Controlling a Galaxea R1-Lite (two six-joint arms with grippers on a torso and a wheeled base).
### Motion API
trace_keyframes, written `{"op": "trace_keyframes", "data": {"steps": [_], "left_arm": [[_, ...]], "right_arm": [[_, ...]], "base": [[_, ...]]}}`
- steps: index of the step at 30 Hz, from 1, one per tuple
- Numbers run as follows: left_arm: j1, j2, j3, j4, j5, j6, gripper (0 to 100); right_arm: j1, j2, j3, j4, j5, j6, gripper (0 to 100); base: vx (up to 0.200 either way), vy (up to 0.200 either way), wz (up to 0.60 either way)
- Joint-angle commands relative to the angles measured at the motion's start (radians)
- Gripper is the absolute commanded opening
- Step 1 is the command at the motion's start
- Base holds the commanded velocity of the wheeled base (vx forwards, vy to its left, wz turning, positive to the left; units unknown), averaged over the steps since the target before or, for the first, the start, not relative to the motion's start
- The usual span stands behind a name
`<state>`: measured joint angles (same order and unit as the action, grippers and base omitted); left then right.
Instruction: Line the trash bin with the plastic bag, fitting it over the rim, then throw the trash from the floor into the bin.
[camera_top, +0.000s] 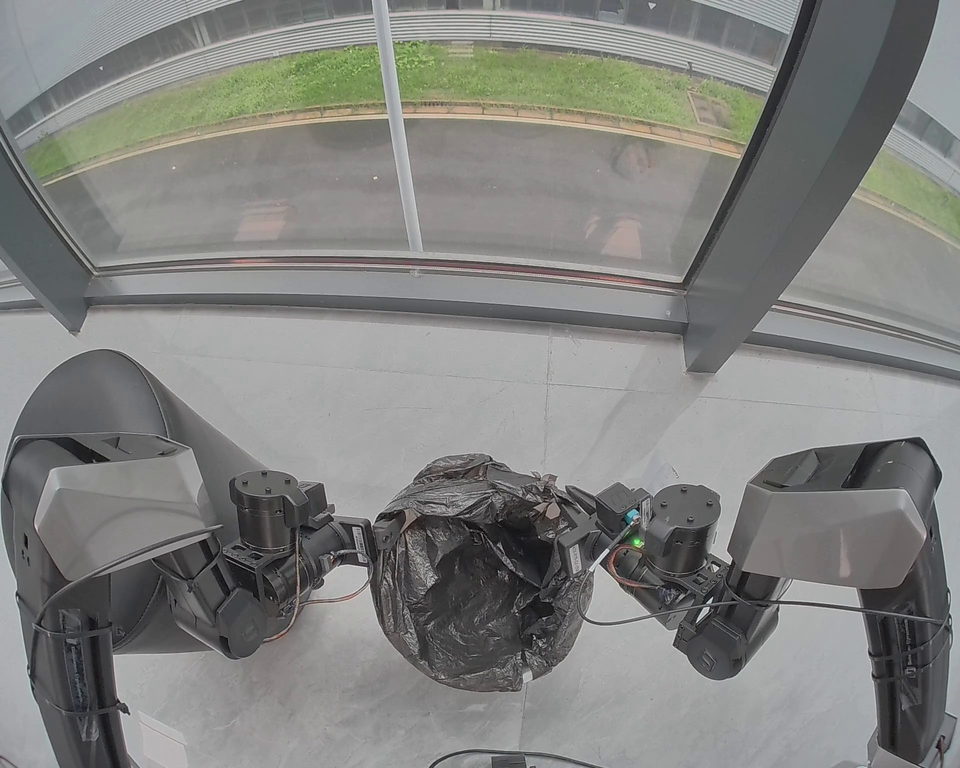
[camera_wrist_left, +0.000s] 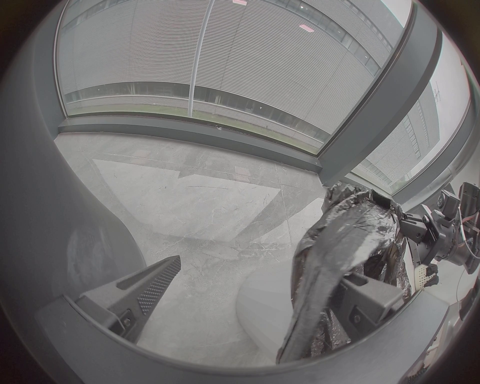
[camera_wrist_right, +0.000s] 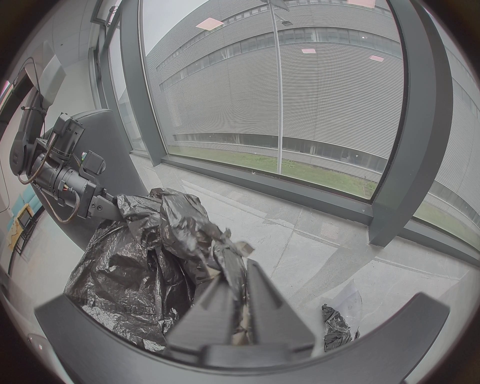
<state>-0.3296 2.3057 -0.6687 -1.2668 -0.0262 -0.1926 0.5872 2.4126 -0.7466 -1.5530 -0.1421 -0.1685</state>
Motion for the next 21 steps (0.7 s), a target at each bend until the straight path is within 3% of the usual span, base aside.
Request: {"op": "trace_keyframes", "data": {"steps": [1,12,21], "left_arm": [[-0.002,0.006,0.003,0.0,0.0,-0.001,100],[-0.002,-0.005,0.014,-0.011,0.0,-0.002,100],[-0.002,-0.02,0.026,-0.031,0.0,-0.001,100]], "right_arm": [[0.0,0.0,0.001,-0.018,-0.002,0.0,100],[0.003,-0.007,0.004,-0.018,-0.005,0.003,100],[0.057,-0.035,-0.002,-0.001,-0.013,-0.014,100]], "base": [[0.0,0.0,0.0],[0.0,0.0,0.0],[0.0,0.0,0.0]]}}
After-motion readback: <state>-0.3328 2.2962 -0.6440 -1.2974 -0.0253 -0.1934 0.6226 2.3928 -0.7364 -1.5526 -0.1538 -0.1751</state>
